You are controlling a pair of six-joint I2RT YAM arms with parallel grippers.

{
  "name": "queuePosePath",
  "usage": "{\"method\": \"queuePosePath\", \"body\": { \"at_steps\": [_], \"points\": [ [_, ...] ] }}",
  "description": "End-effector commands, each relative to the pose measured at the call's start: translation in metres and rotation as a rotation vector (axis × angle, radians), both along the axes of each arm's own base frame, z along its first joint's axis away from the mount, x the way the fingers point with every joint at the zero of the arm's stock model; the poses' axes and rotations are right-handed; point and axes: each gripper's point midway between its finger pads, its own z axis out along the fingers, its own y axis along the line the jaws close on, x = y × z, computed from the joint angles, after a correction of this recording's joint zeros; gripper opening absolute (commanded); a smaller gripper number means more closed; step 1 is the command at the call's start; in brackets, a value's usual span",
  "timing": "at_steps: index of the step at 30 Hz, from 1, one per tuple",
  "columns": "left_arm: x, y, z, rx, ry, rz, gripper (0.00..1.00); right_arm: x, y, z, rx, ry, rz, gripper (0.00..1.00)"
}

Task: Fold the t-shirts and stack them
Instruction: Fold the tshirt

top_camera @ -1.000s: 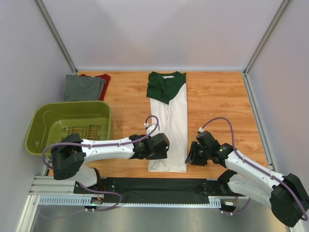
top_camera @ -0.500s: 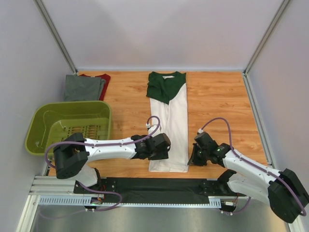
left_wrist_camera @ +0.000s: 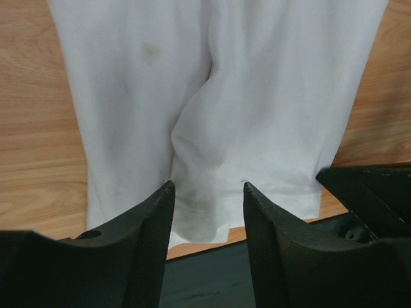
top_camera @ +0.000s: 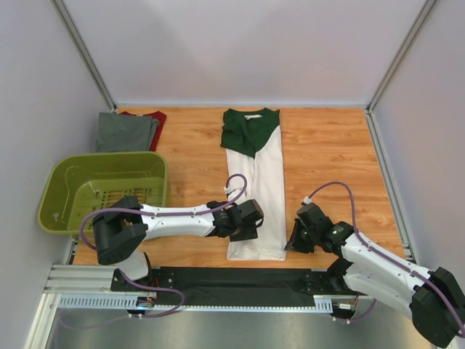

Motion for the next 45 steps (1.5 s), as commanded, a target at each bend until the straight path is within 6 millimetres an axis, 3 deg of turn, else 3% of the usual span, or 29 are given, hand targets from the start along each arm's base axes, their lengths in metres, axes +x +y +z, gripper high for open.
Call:
{"method": "queuePosePath", "body": {
  "at_steps": [1,3,7,9,12,15,18,21,26,34,40,45],
  "points": [
    [0.000,0.001,0.006,-0.013,0.016,0.085,0.53,-0.005,-0.011,-0.005,-0.060,0.020,-0.009,0.03],
    [-0.001,0.002,0.004,-0.013,0.024,0.096,0.48,-0.008,-0.015,-0.001,-0.078,0.026,-0.002,0.07],
    [-0.003,-0.004,0.009,-0.025,0.016,0.091,0.24,-0.001,-0.015,0.025,-0.065,-0.035,0.002,0.29],
    [-0.003,-0.004,0.008,-0.008,0.020,0.088,0.15,0.001,-0.015,0.042,-0.052,-0.069,0.009,0.34],
    [-0.003,-0.005,0.009,-0.013,0.021,0.092,0.08,0.004,-0.010,0.062,-0.009,-0.114,0.024,0.35],
    [0.001,-0.012,0.021,-0.068,0.001,0.096,0.00,0.004,-0.003,0.069,0.046,-0.171,0.076,0.35],
    [0.004,-0.022,0.037,-0.120,-0.021,0.089,0.00,0.005,-0.008,0.065,0.032,-0.195,0.069,0.38],
    [0.004,-0.034,0.050,-0.176,-0.020,0.074,0.00,0.006,-0.013,0.060,0.014,-0.188,0.029,0.47],
    [0.002,-0.052,0.069,-0.211,-0.034,0.057,0.00,0.009,-0.036,0.053,-0.077,-0.144,-0.143,0.47],
    [0.001,-0.060,0.095,-0.282,-0.058,0.071,0.00,0.018,-0.053,0.090,-0.075,-0.266,-0.225,0.54],
    [-0.001,-0.074,0.114,-0.364,-0.067,0.052,0.00,0.016,-0.047,0.082,-0.077,-0.230,-0.192,0.57],
    [0.005,-0.066,0.126,-0.381,-0.097,0.099,0.00,0.015,-0.028,0.083,-0.014,-0.223,-0.109,0.57]
  ]
}}
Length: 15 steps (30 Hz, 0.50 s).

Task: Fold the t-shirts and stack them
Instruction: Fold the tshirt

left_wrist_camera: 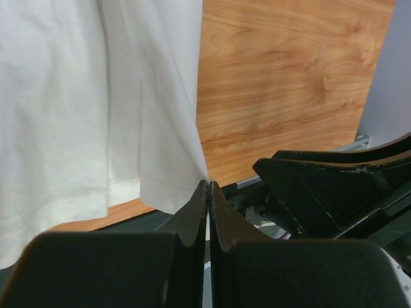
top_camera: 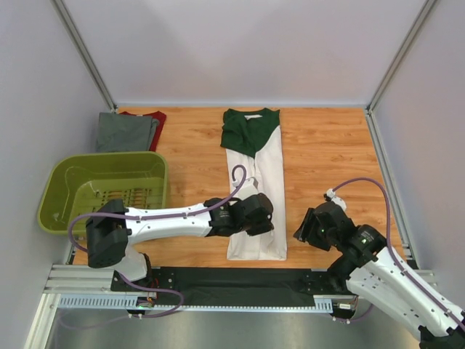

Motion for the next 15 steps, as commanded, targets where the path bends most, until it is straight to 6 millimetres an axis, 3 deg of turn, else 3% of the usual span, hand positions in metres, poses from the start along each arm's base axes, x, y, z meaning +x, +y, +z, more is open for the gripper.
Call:
{"method": "queuePosePath", "body": {
  "at_steps": [1,5,9,15],
  "points": [
    [0.008,-0.004,0.042,-0.112,-0.049,0.062,0.00,0.000,0.021,0.006,0.082,-0.025,0.095,0.57],
    [0.011,0.006,0.048,-0.159,-0.037,0.131,0.00,-0.002,0.026,0.008,0.127,-0.075,0.141,0.60],
    [0.006,0.023,0.022,-0.123,0.016,0.190,0.00,-0.010,0.034,0.005,0.182,-0.035,0.152,0.63],
    [0.002,0.024,0.004,-0.132,0.060,0.212,0.00,-0.015,0.055,0.007,0.304,0.021,0.154,0.65]
  ]
}}
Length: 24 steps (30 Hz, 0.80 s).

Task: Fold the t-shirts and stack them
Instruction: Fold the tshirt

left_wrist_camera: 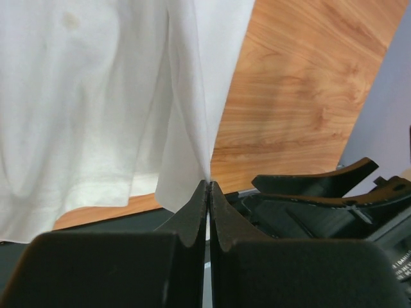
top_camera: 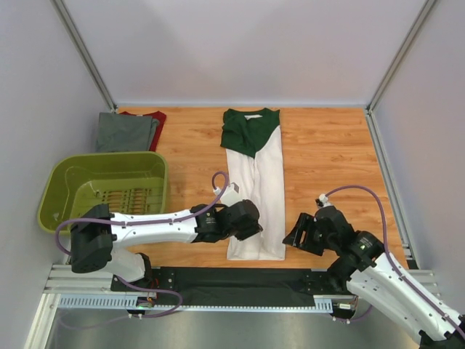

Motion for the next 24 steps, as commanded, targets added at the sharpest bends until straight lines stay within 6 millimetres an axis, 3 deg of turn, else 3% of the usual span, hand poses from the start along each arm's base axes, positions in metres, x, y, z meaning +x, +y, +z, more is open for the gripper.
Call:
{"method": "queuePosePath", "body": {
  "at_steps": [1,5,12,13,15,16,19,24],
  "points": [
    [0.000,-0.008,0.005,-0.066,0.015,0.036,0.00,0.006,0.016,0.013,0.091,-0.021,-0.003,0.65],
    [-0.002,-0.016,0.008,-0.077,0.007,0.013,0.00,0.007,-0.006,0.009,-0.027,-0.016,-0.054,0.65],
    [0.005,-0.033,0.027,-0.095,-0.026,-0.004,0.00,-0.003,0.005,0.019,0.078,-0.049,0.011,0.65],
    [0.006,-0.034,0.028,-0.096,-0.033,0.001,0.00,-0.001,0.011,0.027,0.140,-0.059,-0.013,0.67],
    [0.008,-0.037,0.032,-0.102,-0.040,0.004,0.00,-0.004,0.019,0.029,0.224,-0.040,-0.027,0.82],
    [0.009,-0.037,0.033,-0.105,-0.043,0.006,0.00,-0.005,0.023,0.030,0.276,0.015,-0.091,1.00],
    [0.009,-0.038,0.036,-0.111,-0.047,0.005,0.00,-0.006,0.034,0.035,0.403,0.054,-0.135,1.00],
    [0.011,-0.029,0.041,-0.112,-0.065,0.028,0.00,-0.012,0.030,0.006,0.470,0.207,-0.299,1.00]
  ]
}}
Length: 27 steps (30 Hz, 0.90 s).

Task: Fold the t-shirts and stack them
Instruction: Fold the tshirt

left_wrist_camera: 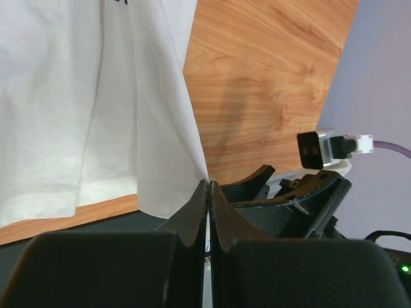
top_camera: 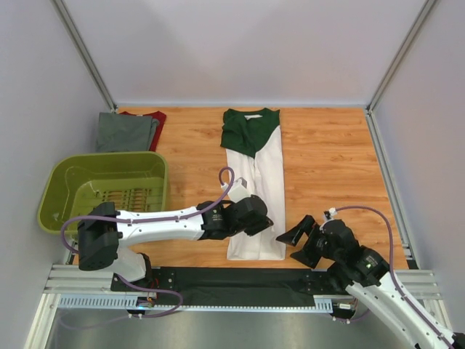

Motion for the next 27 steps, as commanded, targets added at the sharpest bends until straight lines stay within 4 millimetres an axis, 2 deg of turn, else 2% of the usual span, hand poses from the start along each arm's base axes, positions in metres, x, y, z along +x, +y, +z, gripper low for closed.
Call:
{"method": "queuePosePath", "body": {
  "at_steps": [1,2,5,9,10,13,20,22,23,25,27],
  "points": [
    [0.003,-0.001,0.027,-0.063,-0.048,0.018,0.00,-0.002,0.011,0.008,0.173,0.121,-0.099,1.00],
    [0.002,0.001,0.024,-0.061,-0.043,0.020,0.00,-0.003,0.012,0.000,0.183,0.147,-0.112,1.00],
    [0.003,0.006,0.021,-0.073,-0.034,0.045,0.00,-0.002,0.013,0.002,0.236,0.165,-0.147,1.00],
    [0.003,0.006,0.023,-0.078,-0.035,0.041,0.00,0.004,0.017,0.021,0.249,0.033,-0.083,0.98],
    [0.001,0.005,0.022,-0.076,-0.031,0.035,0.00,-0.001,0.010,0.008,0.147,0.018,-0.041,0.97],
    [0.001,0.003,0.018,-0.070,-0.023,0.029,0.00,-0.008,-0.010,0.001,-0.053,-0.039,0.040,0.97],
    [0.000,0.001,0.012,-0.060,-0.011,0.029,0.00,0.005,-0.032,0.027,-0.315,-0.226,0.181,0.90],
    [0.001,0.001,0.012,-0.054,-0.013,0.032,0.00,0.009,-0.031,0.040,-0.311,-0.332,0.224,0.91],
    [0.001,0.000,0.013,-0.055,-0.014,0.031,0.00,0.008,-0.030,0.041,-0.306,-0.360,0.240,0.97],
    [0.001,-0.001,0.012,-0.048,-0.012,0.031,0.00,0.005,-0.024,0.053,-0.239,-0.454,0.268,0.99],
    [0.001,-0.002,0.011,-0.046,-0.009,0.030,0.00,0.004,-0.025,0.053,-0.230,-0.497,0.267,1.00]
  ]
}}
